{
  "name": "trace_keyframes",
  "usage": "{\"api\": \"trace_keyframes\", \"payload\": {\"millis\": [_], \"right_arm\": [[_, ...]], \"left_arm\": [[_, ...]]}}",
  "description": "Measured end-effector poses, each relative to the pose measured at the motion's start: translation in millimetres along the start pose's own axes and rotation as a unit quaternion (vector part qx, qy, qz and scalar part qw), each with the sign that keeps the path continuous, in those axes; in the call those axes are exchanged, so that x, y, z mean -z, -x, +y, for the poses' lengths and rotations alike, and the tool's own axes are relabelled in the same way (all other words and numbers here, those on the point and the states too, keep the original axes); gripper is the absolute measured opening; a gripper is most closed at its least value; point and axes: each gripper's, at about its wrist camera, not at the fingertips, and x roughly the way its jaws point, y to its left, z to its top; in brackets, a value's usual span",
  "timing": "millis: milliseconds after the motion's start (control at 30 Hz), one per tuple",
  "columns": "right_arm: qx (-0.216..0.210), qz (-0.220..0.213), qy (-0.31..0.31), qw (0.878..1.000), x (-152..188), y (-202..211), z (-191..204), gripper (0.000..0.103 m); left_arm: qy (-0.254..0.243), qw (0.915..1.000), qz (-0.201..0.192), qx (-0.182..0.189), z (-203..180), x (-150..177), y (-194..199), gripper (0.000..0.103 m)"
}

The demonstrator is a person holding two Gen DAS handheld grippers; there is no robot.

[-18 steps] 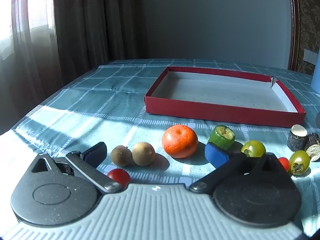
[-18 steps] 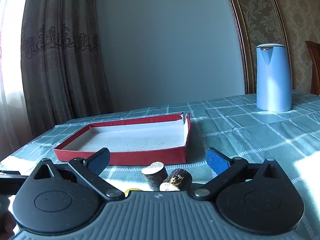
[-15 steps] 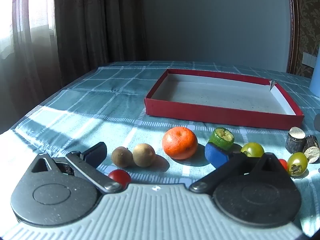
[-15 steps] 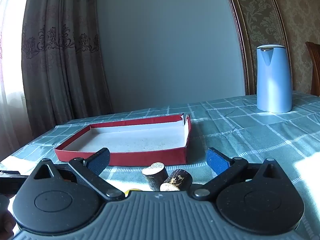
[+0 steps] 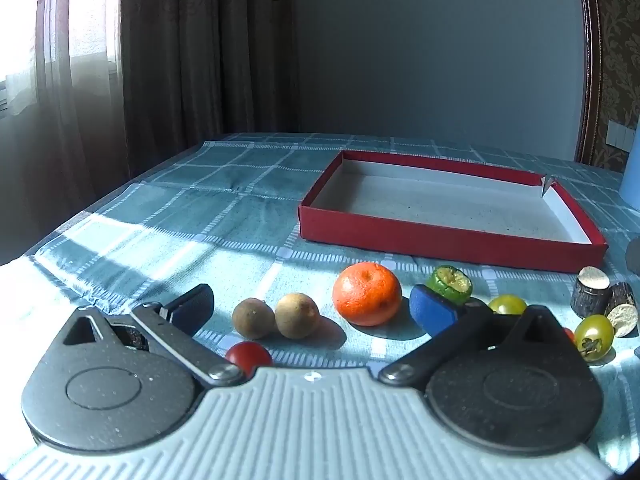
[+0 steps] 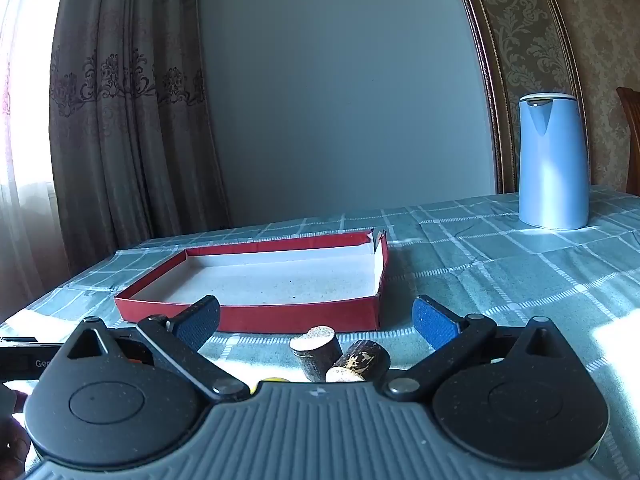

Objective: Organize fruits
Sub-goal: 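Move the right tool toward the dark bark-covered wooden pieces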

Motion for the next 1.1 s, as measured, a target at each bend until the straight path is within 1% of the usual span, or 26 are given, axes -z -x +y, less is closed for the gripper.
{"api": "trace_keyframes", "payload": {"millis": [200, 767, 1100], "right_arm": [[0.000, -0.007, 0.004, 1.000, 0, 3, 0, 0.103], [0.005, -0.007, 0.005, 1.000, 0, 4, 1, 0.103], [0.006, 0.000, -0.011, 1.000, -1, 2, -5, 0.103]], "left_arm": [[-0.001, 0.9999, -0.016, -0.005, 4, 0, 6, 0.103], [0.012, 0.9998, -0.011, -0.007, 11, 7, 4, 0.103], [0.015, 0.9998, -0.012, -0.006, 12, 10, 1, 0.103]]}}
